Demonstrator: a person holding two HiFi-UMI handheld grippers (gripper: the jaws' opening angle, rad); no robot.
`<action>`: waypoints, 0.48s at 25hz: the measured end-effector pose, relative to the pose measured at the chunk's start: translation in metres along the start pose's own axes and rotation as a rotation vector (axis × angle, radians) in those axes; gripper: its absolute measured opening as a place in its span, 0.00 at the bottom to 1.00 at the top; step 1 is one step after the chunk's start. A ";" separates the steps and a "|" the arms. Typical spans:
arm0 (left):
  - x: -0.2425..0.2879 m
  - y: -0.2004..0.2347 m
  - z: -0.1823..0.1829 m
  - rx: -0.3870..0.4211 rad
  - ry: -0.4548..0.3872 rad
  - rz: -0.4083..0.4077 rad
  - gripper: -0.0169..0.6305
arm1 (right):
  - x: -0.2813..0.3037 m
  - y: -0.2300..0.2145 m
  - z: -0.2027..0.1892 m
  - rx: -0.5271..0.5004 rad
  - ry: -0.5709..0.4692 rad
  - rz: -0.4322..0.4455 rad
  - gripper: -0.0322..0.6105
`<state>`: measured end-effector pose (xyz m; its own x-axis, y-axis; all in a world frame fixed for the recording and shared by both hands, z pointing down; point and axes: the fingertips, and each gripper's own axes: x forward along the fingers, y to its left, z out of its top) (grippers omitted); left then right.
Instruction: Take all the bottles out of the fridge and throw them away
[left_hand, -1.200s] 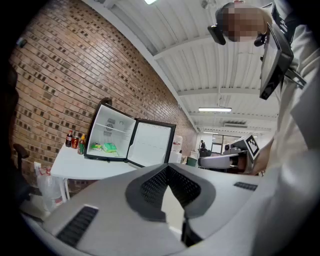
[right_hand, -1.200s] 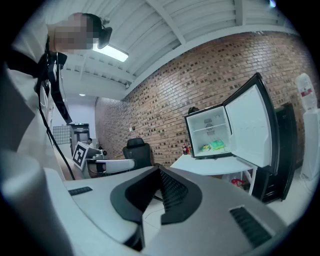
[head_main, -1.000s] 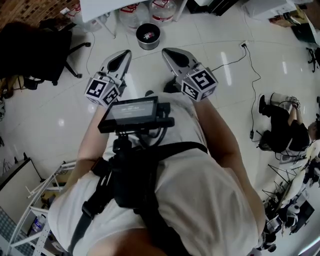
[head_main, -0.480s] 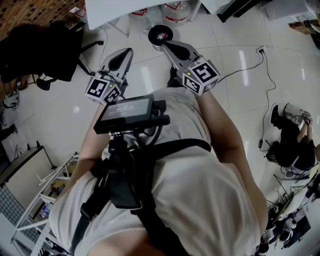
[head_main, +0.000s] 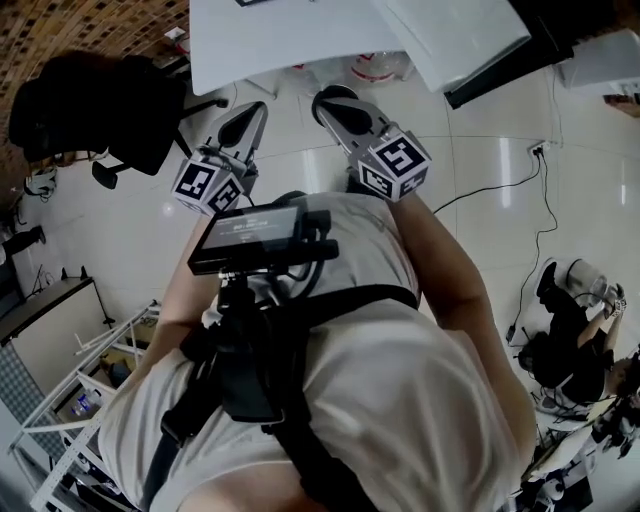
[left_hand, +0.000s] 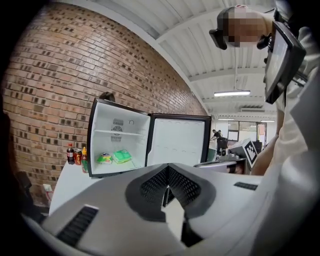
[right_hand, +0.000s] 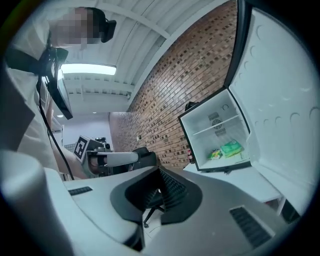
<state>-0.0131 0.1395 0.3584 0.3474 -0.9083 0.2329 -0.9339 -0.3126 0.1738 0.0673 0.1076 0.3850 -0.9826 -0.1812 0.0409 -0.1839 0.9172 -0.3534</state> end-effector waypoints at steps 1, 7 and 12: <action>0.004 0.004 0.003 -0.001 -0.003 0.013 0.05 | 0.003 -0.007 0.004 -0.003 0.000 0.004 0.07; 0.030 0.035 0.003 -0.023 0.003 0.031 0.05 | 0.028 -0.040 0.010 0.009 0.012 -0.006 0.07; 0.057 0.064 0.003 -0.015 0.028 -0.006 0.05 | 0.048 -0.072 0.013 0.022 0.018 -0.064 0.07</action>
<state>-0.0534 0.0664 0.3802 0.3552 -0.8983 0.2586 -0.9305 -0.3134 0.1894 0.0341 0.0286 0.3997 -0.9693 -0.2325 0.0804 -0.2456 0.8960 -0.3700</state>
